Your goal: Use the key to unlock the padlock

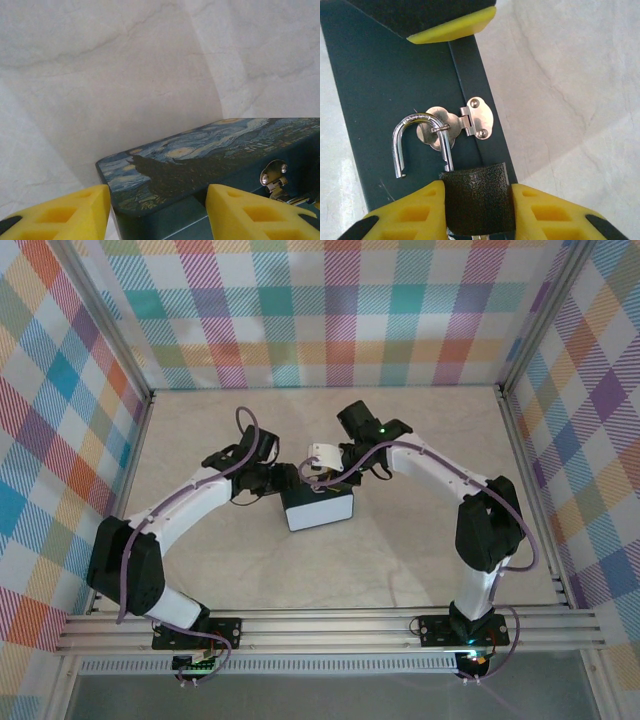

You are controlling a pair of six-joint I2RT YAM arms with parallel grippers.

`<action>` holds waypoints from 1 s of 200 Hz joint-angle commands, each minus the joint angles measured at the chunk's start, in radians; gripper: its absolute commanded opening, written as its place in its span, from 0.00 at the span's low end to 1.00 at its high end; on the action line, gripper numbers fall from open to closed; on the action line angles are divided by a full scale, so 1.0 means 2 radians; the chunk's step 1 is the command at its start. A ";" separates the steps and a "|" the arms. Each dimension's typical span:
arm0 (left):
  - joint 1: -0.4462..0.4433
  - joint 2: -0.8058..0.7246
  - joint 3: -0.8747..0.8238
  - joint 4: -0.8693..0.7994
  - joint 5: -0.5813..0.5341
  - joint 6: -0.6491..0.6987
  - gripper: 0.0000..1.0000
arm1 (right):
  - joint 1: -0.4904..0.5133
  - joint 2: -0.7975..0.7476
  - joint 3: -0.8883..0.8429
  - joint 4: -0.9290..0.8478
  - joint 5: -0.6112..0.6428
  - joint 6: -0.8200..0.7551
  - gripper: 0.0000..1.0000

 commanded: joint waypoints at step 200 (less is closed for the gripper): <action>-0.068 0.024 0.004 -0.001 -0.019 -0.069 0.51 | -0.016 -0.025 0.003 -0.008 0.138 0.273 0.29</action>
